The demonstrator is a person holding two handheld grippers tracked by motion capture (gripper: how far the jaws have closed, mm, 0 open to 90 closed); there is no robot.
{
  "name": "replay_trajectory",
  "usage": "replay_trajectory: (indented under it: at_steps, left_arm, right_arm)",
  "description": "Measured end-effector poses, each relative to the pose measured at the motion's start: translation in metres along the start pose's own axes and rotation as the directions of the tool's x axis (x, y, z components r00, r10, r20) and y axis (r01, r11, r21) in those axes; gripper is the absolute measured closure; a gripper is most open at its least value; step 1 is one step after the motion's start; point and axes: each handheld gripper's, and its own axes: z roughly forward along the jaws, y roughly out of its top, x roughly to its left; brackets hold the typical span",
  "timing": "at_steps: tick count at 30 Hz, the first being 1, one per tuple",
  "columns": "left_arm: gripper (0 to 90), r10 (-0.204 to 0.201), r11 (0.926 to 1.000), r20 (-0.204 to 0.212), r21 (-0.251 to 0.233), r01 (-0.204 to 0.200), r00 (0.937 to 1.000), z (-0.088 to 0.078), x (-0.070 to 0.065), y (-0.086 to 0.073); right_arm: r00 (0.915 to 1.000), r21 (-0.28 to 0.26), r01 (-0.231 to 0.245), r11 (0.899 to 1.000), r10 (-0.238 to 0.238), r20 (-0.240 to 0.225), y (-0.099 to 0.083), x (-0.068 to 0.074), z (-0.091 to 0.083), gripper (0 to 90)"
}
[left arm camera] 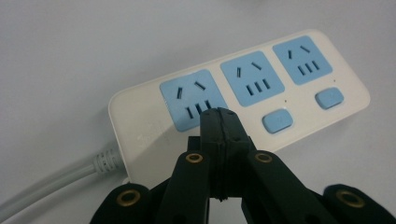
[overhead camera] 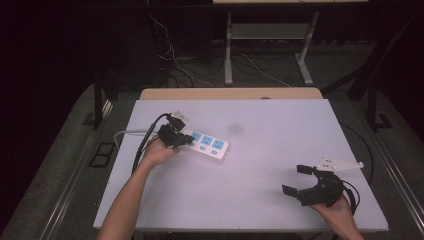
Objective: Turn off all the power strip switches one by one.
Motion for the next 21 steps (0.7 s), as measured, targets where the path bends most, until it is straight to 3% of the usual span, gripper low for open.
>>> replay_trajectory:
  at_steps: [11,21]
  left_arm:
    - [89.0,-0.029,0.9984,-0.014,-0.049,0.028,0.9995,-0.016,-0.001,0.001]
    - [84.1,-0.062,0.9883,0.009,-0.139,0.063,0.9980,-0.047,-0.005,-0.007]
  right_arm:
    - [1.0000,-0.010,0.000,1.000,0.000,0.003,0.001,-0.001,-0.003,0.4]
    - [1.0000,-0.014,0.002,1.000,-0.002,-0.001,0.001,0.000,-0.003,0.4]
